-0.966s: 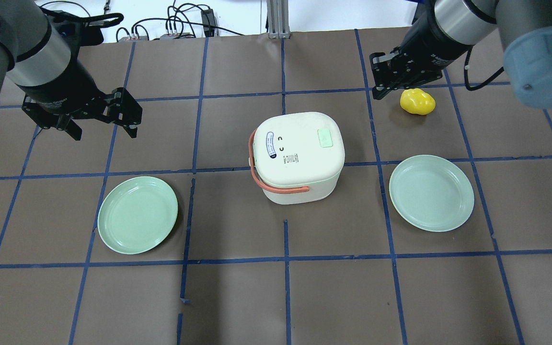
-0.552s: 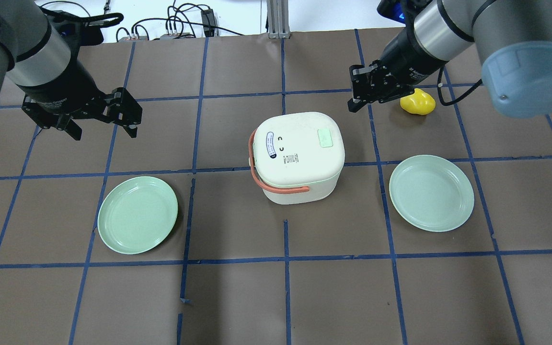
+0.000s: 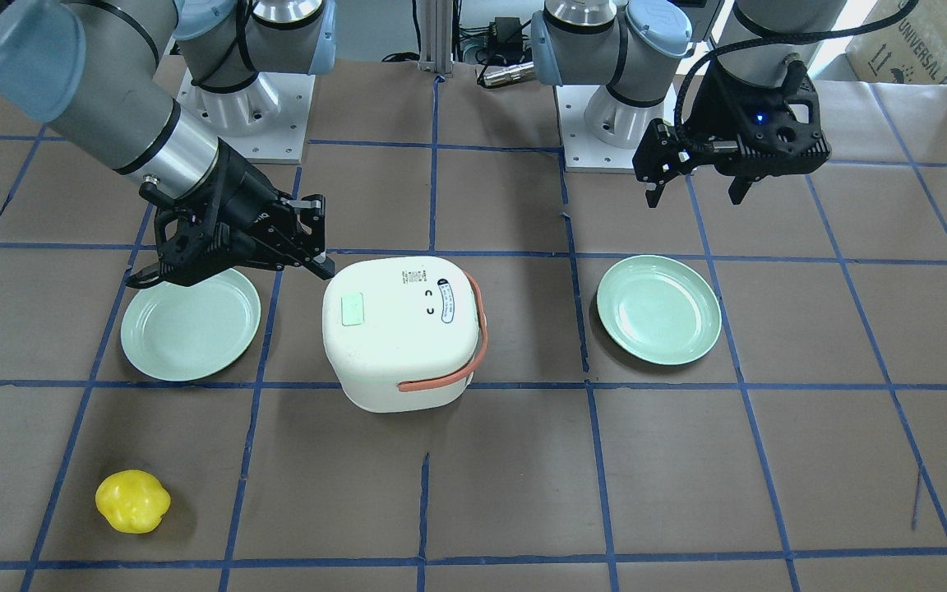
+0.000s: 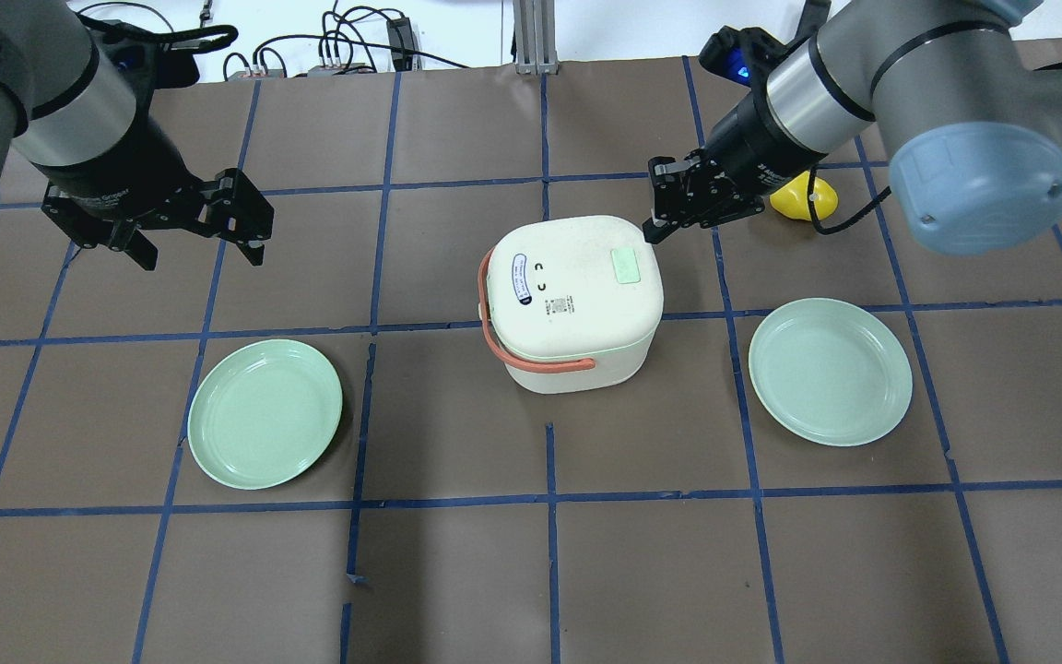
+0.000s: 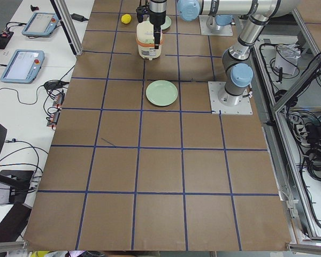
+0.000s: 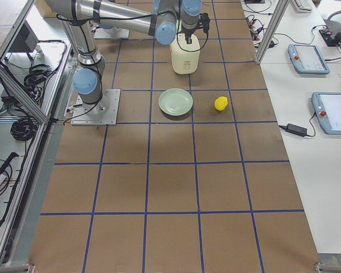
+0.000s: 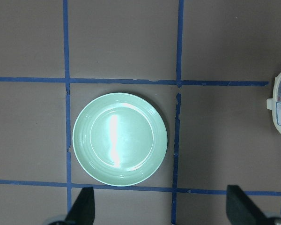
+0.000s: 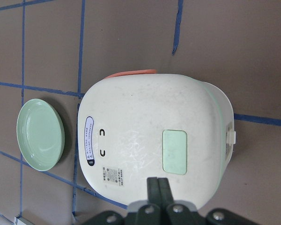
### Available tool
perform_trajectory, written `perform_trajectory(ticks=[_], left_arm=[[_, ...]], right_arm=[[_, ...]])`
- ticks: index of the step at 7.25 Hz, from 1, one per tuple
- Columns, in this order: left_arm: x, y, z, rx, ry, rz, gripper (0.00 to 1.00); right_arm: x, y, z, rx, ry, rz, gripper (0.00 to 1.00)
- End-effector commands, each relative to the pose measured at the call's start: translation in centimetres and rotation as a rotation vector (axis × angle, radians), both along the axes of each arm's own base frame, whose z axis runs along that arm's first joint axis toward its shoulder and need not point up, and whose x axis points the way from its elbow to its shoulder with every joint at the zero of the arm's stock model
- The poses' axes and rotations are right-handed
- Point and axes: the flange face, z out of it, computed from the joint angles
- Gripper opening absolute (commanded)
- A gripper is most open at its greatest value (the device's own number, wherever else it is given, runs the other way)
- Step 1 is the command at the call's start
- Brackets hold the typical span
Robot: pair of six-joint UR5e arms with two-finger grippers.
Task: Press rice cooker button
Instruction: 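Move the right gripper over the rice cooker's lid button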
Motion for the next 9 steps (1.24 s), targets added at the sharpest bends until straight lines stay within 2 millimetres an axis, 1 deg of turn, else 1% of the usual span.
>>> perform_trajectory(ticks=[1, 5, 7, 8, 9], left_arm=[[0.0, 0.0, 0.0, 0.001, 0.0, 0.001, 1.0], [0.0, 0.0, 0.0, 0.001, 0.0, 0.001, 1.0], [0.0, 0.0, 0.0, 0.001, 0.0, 0.001, 1.0], [0.0, 0.0, 0.0, 0.001, 0.0, 0.001, 1.0], [0.0, 0.0, 0.0, -0.001, 0.0, 0.001, 1.0]], right_arm=[[0.7, -0.9, -1.7, -0.007, -0.003, 0.011, 0.06], [0.8, -2.0, -2.0, -0.037, 0.006, 0.003, 0.08], [0.9, -2.6, -2.1, -0.067, 0.007, 0.011, 0.07], [1.3, -2.8, -2.5, -0.078, 0.01, 0.022, 0.07], [2.2, -2.7, -2.6, -0.083, 0.009, 0.032, 0.07]])
